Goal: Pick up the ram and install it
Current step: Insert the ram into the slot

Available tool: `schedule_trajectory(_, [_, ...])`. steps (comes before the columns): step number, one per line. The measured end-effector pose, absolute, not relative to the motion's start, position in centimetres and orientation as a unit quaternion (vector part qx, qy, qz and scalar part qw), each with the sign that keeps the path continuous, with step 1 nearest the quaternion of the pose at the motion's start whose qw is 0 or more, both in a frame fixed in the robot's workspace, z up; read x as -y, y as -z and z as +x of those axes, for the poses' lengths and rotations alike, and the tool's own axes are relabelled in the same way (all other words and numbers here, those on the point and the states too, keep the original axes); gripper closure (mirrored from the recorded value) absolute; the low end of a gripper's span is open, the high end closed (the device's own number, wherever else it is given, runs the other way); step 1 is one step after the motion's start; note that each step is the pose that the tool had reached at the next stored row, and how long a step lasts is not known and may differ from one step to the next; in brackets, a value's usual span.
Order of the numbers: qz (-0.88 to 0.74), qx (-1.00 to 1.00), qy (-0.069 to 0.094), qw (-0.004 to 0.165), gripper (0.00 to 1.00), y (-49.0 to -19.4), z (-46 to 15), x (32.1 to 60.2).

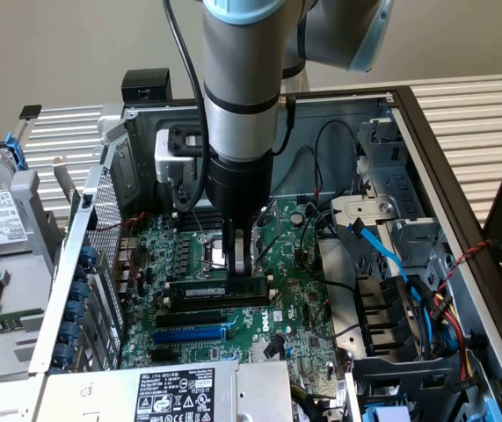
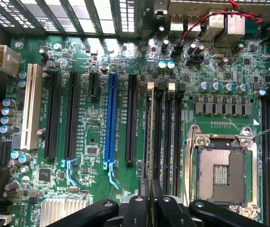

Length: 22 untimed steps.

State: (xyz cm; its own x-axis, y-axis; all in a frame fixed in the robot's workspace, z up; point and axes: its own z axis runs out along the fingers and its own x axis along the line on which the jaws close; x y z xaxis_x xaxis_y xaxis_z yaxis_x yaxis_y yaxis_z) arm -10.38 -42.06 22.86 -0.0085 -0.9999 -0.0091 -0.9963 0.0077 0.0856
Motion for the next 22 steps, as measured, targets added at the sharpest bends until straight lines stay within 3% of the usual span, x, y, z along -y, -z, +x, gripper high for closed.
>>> schedule_trajectory(22, [0.704, 0.709, 0.038, 0.020, 0.86, -22.75, -10.39, 42.07])
